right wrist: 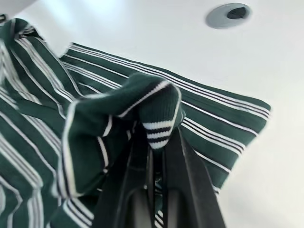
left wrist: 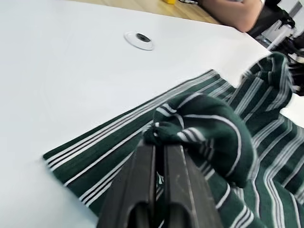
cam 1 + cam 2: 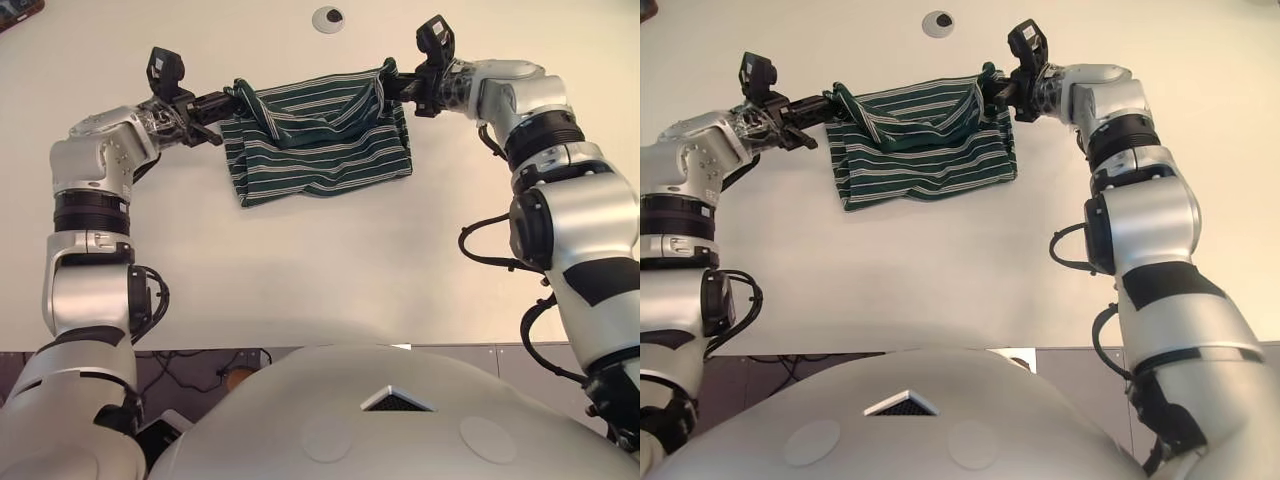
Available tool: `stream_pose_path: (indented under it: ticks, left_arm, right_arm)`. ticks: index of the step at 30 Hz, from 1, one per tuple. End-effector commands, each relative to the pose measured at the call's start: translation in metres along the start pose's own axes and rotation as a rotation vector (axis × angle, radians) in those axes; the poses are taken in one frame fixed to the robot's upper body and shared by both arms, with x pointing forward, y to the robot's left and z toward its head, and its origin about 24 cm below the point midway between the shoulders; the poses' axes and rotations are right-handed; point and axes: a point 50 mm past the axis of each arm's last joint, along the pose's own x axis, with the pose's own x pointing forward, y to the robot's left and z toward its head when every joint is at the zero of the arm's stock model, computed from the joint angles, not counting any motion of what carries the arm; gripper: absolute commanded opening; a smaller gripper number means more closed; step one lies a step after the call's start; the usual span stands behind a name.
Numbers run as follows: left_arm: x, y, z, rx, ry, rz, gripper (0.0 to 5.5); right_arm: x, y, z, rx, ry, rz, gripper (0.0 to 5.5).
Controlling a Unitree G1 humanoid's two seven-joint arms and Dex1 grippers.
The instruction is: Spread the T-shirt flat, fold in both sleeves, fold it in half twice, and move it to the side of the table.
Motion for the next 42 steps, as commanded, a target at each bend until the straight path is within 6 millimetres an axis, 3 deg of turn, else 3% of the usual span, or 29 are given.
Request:
stream_pose_path:
  ticks: [1, 7, 10, 12, 14, 17, 20, 23, 27, 30, 32, 35, 39, 42]
  left_arm:
    - [0.005, 0.011, 0.004, -0.04, -0.005, 0.128, 0.0]
    - [0.007, 0.027, -0.008, -0.192, -0.04, 0.316, 0.95]
    - [0.003, 0.035, -0.009, -0.264, -0.112, 0.416, 0.98]
    - [0.002, 0.037, -0.004, -0.26, -0.165, 0.437, 0.98]
    - [0.002, 0.031, 0.007, -0.192, -0.245, 0.359, 0.98]
    - [0.005, -0.007, 0.017, -0.015, -0.296, 0.039, 0.99]
    - [0.008, -0.051, -0.008, 0.162, -0.104, -0.215, 0.59]
    - [0.007, -0.064, -0.037, 0.255, 0.094, -0.28, 0.01]
    - [-0.003, -0.052, -0.068, 0.398, 0.348, -0.18, 0.01]
    - [-0.022, -0.041, -0.081, 0.453, 0.464, -0.142, 0.01]
    - [-0.036, -0.04, -0.086, 0.452, 0.503, -0.161, 0.01]
    - [-0.056, -0.038, -0.092, 0.43, 0.547, -0.164, 0.01]
    - [-0.06, -0.046, -0.087, 0.41, 0.486, -0.181, 0.01]
    - [-0.053, -0.041, -0.077, 0.44, 0.424, -0.114, 0.01]
  right_arm:
    - [-0.001, -0.004, 0.004, 0.086, -0.011, -0.078, 0.32]
    - [-0.008, -0.015, 0.007, 0.428, -0.18, -0.205, 1.07]
    - [-0.015, -0.026, -0.002, 0.569, -0.234, -0.329, 1.07]
    - [-0.016, -0.028, -0.001, 0.493, -0.245, -0.339, 1.07]
    - [-0.012, -0.021, 0.009, 0.266, -0.237, -0.247, 1.07]
    - [-0.004, -0.003, 0.012, -0.058, -0.174, -0.039, 0.73]
    - [0.002, 0.016, 0.0, -0.256, -0.092, 0.206, 0.34]
    - [0.006, 0.029, -0.02, -0.353, 0.01, 0.366, 0.0]
    - [0.002, 0.032, -0.051, -0.529, 0.209, 0.441, 0.0]
    - [-0.012, 0.017, -0.08, -0.757, 0.446, 0.387, 0.0]
    - [-0.023, 0.007, -0.088, -0.826, 0.523, 0.365, 0.0]
    - [-0.04, 0.006, -0.094, -0.799, 0.534, 0.461, 0.0]
    - [-0.051, 0.029, -0.101, -0.729, 0.467, 0.65, 0.0]
    - [-0.051, 0.052, -0.076, -0.618, 0.292, 0.735, 0.0]
